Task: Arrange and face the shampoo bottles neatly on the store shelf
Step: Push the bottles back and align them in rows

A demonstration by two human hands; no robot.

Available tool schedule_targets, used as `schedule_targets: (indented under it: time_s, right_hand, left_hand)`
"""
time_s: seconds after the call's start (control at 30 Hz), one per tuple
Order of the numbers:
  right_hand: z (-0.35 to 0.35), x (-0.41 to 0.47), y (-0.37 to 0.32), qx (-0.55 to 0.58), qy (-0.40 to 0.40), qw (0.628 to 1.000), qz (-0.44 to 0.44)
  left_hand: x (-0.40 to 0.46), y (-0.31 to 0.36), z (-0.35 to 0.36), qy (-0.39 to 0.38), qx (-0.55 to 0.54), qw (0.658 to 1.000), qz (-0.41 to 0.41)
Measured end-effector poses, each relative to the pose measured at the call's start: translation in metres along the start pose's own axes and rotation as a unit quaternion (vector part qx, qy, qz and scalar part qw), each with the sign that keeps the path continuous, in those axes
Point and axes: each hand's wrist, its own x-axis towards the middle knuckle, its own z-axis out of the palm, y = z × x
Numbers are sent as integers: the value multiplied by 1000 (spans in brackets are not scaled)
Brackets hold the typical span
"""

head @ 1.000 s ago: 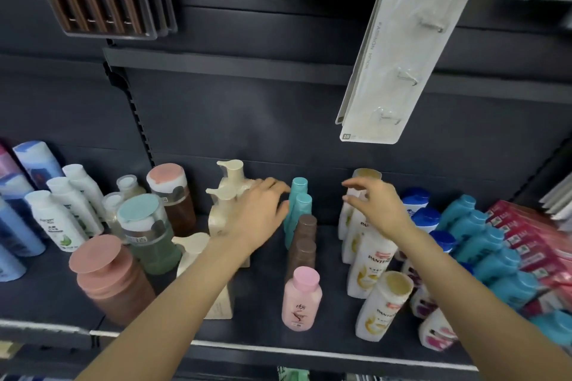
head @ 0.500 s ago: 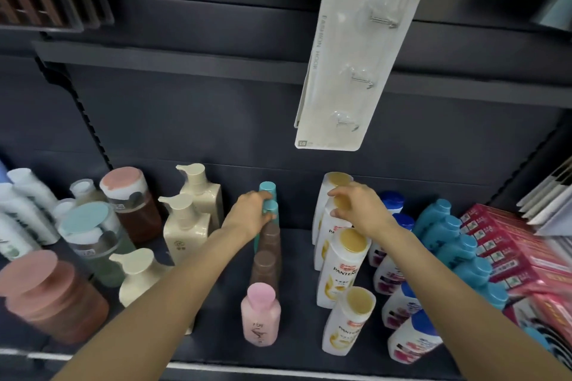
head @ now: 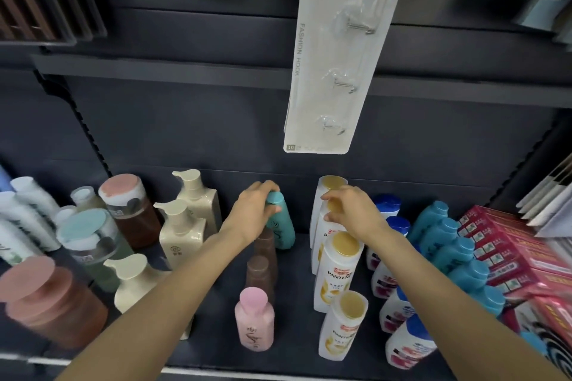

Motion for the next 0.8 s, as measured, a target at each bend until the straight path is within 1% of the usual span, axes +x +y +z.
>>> schedule_targets:
  time_s: [0.07,0.13,0.23,0.4,0.5,0.57,0.63,0.67,0.7,0.73,0.77,0.8]
  right_hand:
    - [-1,-1,-6,8,0,1000,-1]
    - [-3,-3,-16,42,4,999,-6]
    - [-3,-6,-31,97,-1,994,-40]
    - [1,-12,-54,138,-18,988,-73]
    - [7,-12,-62,236,-11,969,-72]
    - [10,-15,-65,351,-2,936,-38]
    - [11,-20,-68,461,-26,887,22]
    - [12,-24,-71,517,-55,852,58]
    - [12,-29,-73,575,-82,809,91]
    - [11,-33,-76,619,-97,771,114]
    - [11,-37,-78,643,-100,750,122]
    - [10,-41,-79,649,-96,746,118]
  left_hand:
    - [-5,5,-5,29,-14,999,5]
    - [-10,8,-15,65,-28,997,11]
    - [-18,9,-35,130,-60,990,9]
    - [-39,20,-70,210,-203,956,-9]
    - [-49,13,-89,242,-258,935,-33]
    - [-56,8,-98,244,-337,907,-66]
    - [-65,6,-103,241,-426,868,-90]
    - [-70,6,-104,238,-460,849,-100]
    - [-73,5,-105,238,-487,833,-110]
    - [-76,3,-106,236,-510,818,-123]
    - [-78,2,-107,232,-526,807,-137]
    - [-80,0,-107,226,-537,799,-150]
